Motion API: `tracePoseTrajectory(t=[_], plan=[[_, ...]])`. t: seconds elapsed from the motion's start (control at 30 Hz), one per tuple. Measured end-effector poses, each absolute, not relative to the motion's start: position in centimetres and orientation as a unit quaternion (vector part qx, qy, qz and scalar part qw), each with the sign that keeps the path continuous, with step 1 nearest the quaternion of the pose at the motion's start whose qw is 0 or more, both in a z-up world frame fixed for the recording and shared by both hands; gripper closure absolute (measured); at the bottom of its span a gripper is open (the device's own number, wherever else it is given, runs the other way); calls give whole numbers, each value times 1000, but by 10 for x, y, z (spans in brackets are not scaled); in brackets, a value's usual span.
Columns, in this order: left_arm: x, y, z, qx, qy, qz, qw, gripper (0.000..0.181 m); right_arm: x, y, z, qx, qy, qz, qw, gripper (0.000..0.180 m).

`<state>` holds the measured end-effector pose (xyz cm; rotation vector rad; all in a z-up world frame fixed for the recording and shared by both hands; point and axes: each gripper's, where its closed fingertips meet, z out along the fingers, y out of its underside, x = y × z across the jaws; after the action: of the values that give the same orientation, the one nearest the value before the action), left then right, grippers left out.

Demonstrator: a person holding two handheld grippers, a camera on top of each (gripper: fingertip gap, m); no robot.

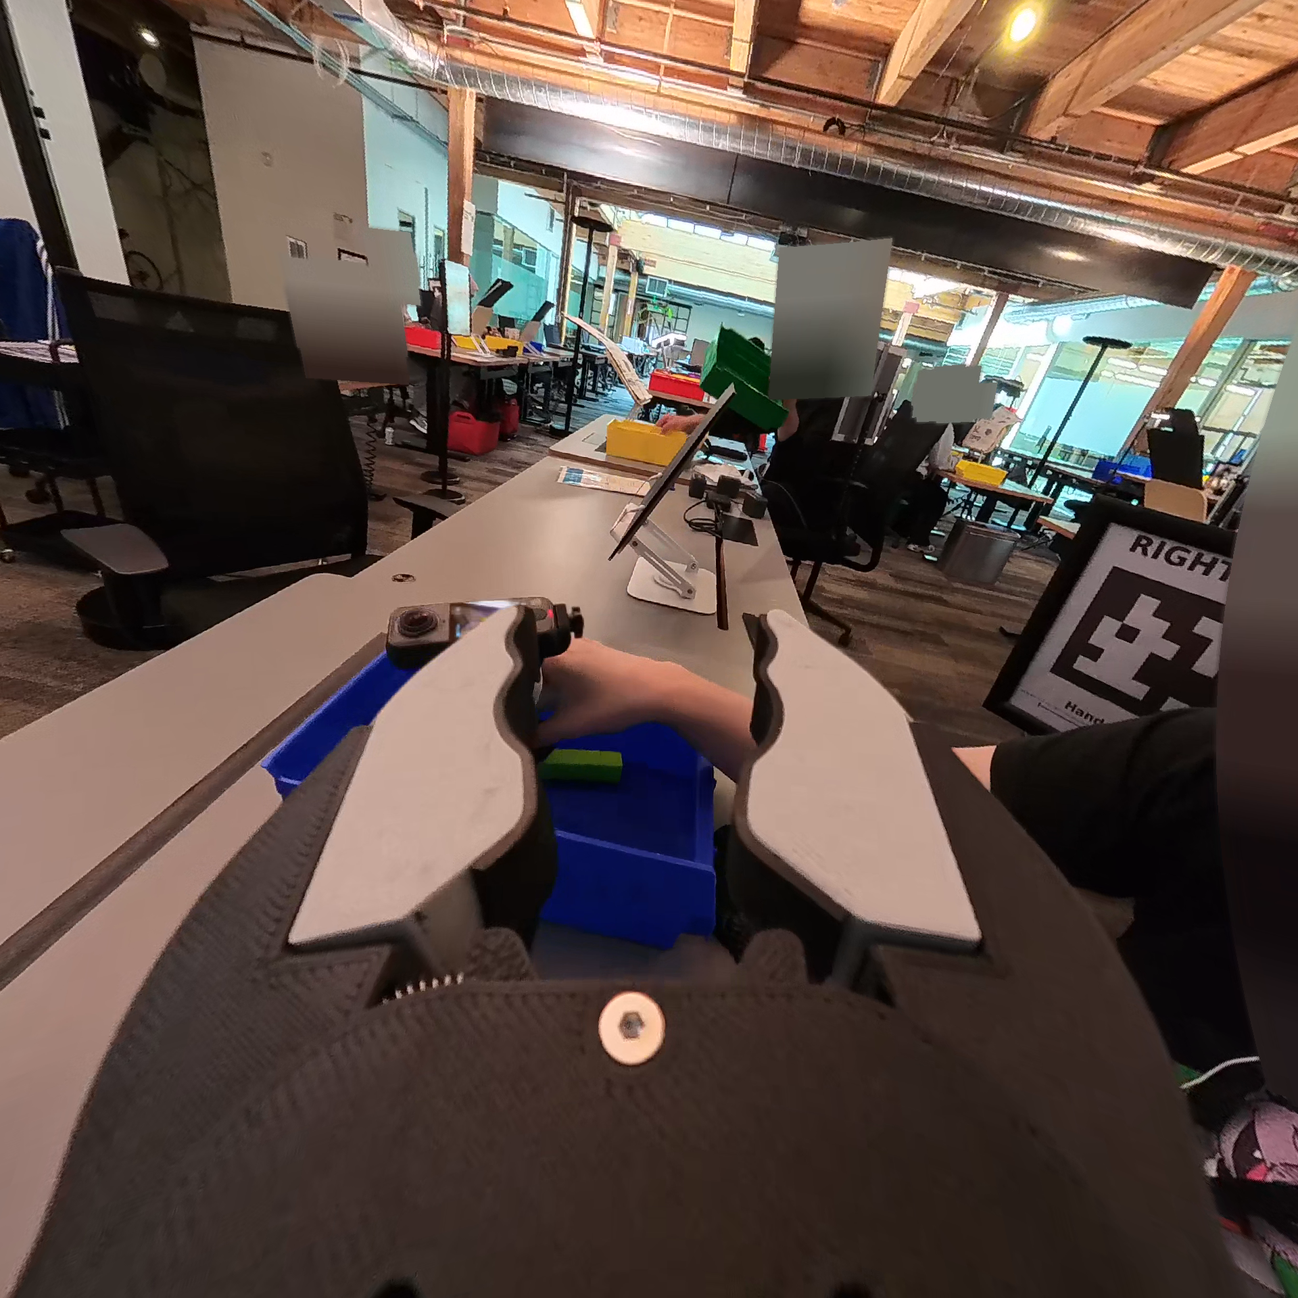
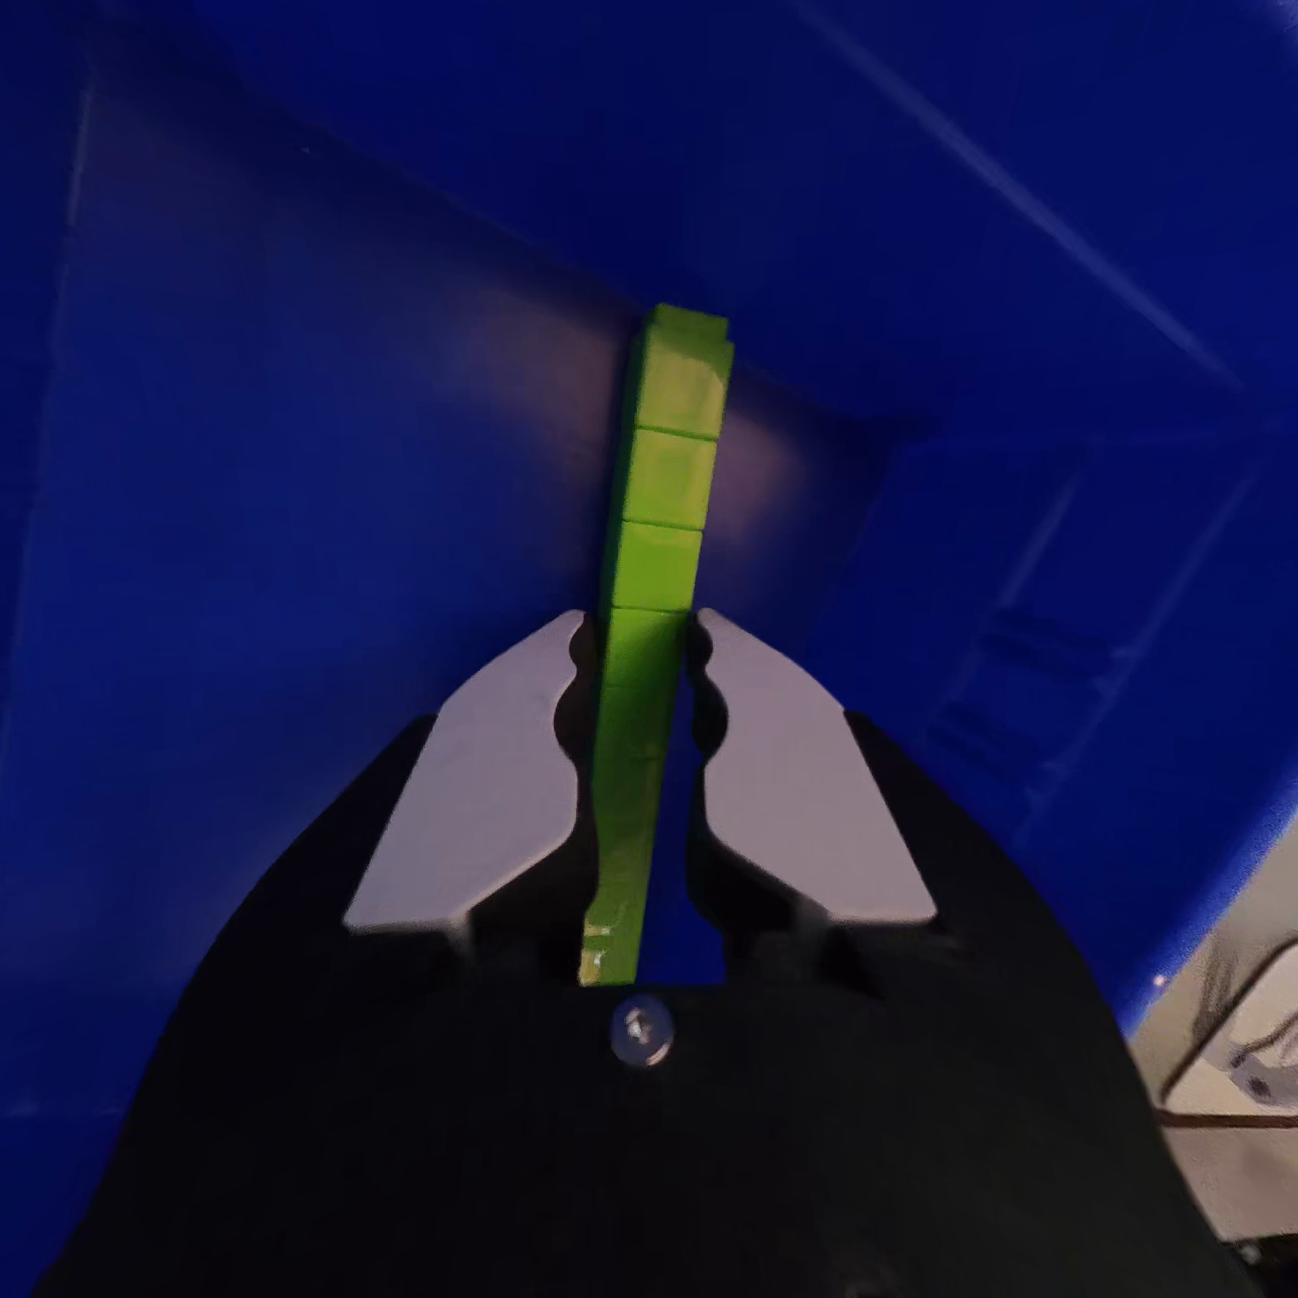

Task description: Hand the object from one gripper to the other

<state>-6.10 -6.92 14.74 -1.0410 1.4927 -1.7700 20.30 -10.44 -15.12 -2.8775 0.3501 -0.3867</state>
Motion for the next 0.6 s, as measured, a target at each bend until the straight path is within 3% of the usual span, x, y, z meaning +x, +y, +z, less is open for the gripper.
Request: tracePoseTrajectory(t=[0.4, 0.5, 0.6], plan=[[-63, -75, 148, -387, 571, -661, 296, 123, 225, -132, -148, -963, 181, -190, 59, 150], [-69, -72, 155, -385, 563, -665, 305, 122, 218, -128, -130, -965, 182, -163, 91, 140], [-80, -68, 167, -378, 550, -671, 323, 123, 215, -117, -109, -961, 163, -170, 146, 153]])
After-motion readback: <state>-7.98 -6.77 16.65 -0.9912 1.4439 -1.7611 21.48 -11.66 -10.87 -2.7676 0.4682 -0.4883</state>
